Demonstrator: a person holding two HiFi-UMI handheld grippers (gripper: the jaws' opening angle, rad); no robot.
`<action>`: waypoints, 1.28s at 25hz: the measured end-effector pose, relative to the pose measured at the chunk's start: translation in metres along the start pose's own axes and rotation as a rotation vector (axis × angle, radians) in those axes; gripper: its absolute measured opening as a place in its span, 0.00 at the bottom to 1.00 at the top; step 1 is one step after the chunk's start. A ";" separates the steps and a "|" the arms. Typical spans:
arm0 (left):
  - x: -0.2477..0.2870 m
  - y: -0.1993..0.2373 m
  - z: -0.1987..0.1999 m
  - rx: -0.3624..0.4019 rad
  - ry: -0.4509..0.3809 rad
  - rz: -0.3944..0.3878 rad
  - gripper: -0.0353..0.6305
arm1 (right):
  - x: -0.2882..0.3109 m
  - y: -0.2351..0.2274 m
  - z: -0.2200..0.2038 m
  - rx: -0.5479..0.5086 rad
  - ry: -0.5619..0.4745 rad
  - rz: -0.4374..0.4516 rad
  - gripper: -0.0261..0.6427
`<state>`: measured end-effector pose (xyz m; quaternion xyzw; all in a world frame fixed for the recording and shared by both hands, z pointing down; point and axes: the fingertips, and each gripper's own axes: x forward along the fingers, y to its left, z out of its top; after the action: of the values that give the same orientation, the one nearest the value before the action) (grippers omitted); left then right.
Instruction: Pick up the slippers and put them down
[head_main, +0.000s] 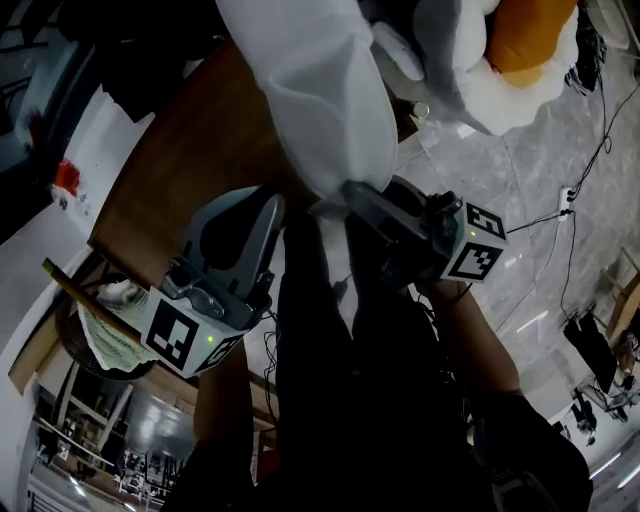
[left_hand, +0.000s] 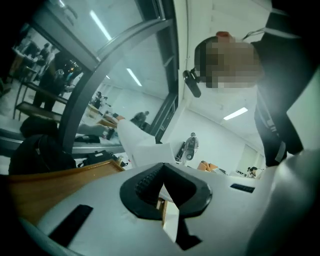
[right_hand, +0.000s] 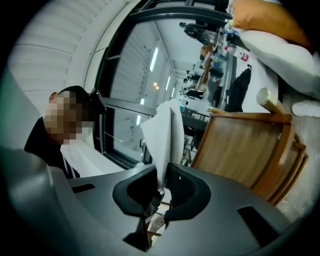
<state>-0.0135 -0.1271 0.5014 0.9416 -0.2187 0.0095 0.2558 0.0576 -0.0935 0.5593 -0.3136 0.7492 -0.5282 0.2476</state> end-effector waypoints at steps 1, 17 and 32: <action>0.000 -0.001 -0.005 -0.010 0.006 -0.002 0.07 | -0.003 -0.007 -0.006 0.020 0.005 -0.017 0.12; -0.001 -0.016 -0.056 -0.106 0.053 -0.074 0.07 | -0.033 -0.075 -0.069 0.176 0.047 -0.188 0.12; -0.001 -0.033 -0.077 -0.131 0.073 -0.112 0.07 | -0.044 -0.095 -0.077 0.132 0.069 -0.290 0.24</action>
<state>0.0065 -0.0633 0.5523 0.9327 -0.1562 0.0154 0.3246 0.0533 -0.0353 0.6759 -0.3833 0.6677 -0.6170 0.1628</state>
